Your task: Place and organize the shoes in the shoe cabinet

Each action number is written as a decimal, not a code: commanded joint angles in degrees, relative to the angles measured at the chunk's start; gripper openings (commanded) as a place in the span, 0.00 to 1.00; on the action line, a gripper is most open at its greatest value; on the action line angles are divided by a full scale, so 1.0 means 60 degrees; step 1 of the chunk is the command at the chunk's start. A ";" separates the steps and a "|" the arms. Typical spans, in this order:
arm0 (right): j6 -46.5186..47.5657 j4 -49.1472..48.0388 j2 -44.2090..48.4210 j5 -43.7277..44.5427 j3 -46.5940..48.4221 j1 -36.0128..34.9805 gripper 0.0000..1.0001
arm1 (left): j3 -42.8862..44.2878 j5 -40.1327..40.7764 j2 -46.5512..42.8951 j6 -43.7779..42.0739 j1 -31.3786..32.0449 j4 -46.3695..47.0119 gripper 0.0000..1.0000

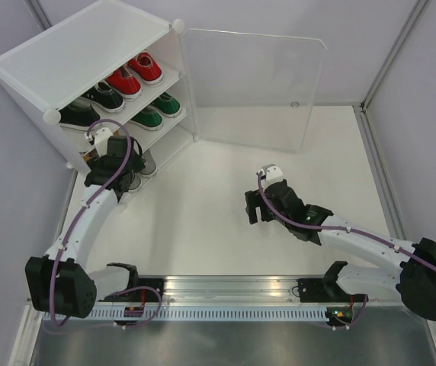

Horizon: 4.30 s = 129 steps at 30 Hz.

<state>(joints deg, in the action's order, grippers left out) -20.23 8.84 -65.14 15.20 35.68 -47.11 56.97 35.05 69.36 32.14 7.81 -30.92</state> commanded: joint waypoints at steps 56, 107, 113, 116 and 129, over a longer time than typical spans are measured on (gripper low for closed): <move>0.2550 -0.1503 -0.4205 -0.9992 0.7649 0.7693 0.98 | 0.2033 -0.6852 -0.5305 -0.2237 0.0104 -0.2860 1.00; 0.0075 -0.4536 -1.0548 -0.1890 1.3252 -0.2065 0.98 | 0.2458 -0.3820 -0.8293 -0.0405 0.0192 -0.4207 0.98; 0.0500 -0.3105 -0.6974 -0.0910 0.9413 -0.2065 0.98 | 0.2473 -0.3966 -0.8791 -0.0610 0.0206 -0.4806 0.99; 0.0603 -0.1890 -0.4752 0.0028 0.7874 -0.2065 0.98 | 0.2487 -0.3937 -0.9128 -0.0786 0.0206 -0.5304 1.00; -0.0509 0.2904 0.3436 0.4598 0.2887 -0.2050 0.98 | 0.3293 -0.2985 -1.0431 -0.1123 0.0294 -0.7605 1.00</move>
<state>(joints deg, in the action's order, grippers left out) -20.43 16.78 -51.92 33.78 55.92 -59.42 75.61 14.31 8.38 27.53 9.39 -71.99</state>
